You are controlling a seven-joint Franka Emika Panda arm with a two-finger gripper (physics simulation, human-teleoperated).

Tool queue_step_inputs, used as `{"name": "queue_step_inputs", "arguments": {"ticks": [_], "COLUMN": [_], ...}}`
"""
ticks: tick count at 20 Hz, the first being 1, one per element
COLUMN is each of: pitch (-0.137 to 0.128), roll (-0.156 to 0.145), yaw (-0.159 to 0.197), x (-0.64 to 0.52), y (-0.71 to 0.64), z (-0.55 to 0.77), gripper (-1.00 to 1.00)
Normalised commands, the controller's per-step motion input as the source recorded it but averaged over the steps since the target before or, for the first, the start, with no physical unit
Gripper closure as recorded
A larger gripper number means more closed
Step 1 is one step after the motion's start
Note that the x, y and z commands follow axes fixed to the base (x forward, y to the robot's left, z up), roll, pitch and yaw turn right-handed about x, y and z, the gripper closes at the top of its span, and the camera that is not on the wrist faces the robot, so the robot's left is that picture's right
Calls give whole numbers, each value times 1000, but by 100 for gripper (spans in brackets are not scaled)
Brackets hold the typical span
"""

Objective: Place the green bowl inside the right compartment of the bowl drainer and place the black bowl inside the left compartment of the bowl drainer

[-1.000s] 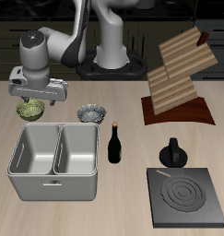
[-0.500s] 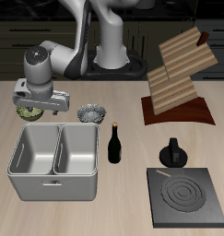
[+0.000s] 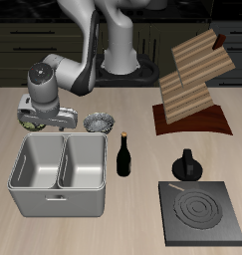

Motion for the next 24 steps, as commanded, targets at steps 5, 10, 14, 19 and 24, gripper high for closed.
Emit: {"name": "queue_step_inputs", "arguments": {"ticks": [5, 10, 14, 19, 24], "pitch": [-12, -36, -56, -80, -71], "roll": [14, 24, 46, 60, 26], "yaw": [-5, 14, 24, 31, 27], "x": [-16, -57, -87, -85, -120], "y": [50, 126, 242, 358, 243], "z": [50, 268, 412, 603, 558], "gripper": [100, 100, 100, 100, 100]}}
